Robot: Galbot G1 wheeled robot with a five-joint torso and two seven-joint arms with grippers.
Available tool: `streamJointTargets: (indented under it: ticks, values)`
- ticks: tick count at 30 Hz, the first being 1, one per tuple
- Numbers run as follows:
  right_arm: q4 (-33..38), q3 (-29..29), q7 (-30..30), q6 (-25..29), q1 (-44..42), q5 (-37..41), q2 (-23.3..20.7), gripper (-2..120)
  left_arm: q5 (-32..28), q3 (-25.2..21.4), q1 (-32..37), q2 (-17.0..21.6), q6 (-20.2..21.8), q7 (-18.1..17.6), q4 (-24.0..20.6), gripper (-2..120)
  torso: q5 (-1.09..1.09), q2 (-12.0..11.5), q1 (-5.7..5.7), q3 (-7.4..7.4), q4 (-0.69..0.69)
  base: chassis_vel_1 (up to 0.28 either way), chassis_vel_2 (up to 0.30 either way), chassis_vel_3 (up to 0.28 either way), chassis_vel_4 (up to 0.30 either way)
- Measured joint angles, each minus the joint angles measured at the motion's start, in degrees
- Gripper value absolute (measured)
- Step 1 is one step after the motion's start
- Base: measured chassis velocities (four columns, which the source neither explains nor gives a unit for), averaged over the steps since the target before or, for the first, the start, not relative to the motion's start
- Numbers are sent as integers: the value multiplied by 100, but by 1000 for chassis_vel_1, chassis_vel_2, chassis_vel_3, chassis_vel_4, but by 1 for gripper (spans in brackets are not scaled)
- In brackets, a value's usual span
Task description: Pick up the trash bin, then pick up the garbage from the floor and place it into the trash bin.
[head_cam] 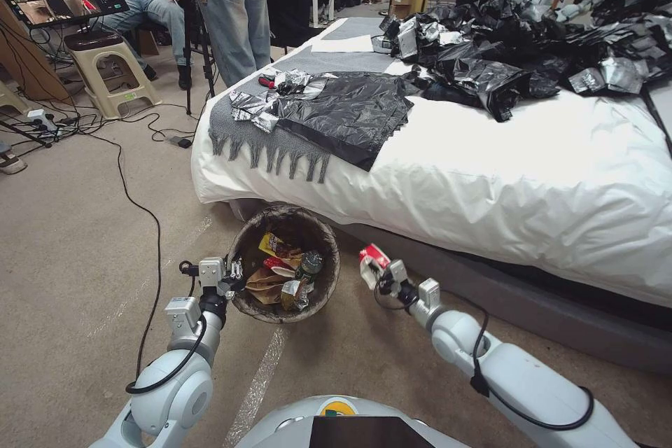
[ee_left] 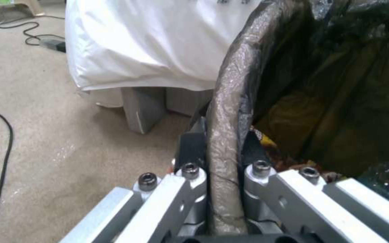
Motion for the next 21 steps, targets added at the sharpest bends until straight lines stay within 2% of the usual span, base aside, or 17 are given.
streamJointTargets:
  ticks: [9, 21]
  values:
    - [981, 654, 271, -78, -157, 215, -166, 0, -22, -2, -34, 24, 5, -11, 93, 4, 1, 0, 0, 0, 0, 0, 0, 0, 0]
    - [1655, 1030, 412, -159, -176, 389, -197, 0, -22, 3, -59, 25, 14, -19, 135, 4, 0, 0, 0, 0, 0, 0, 0, 0, 0]
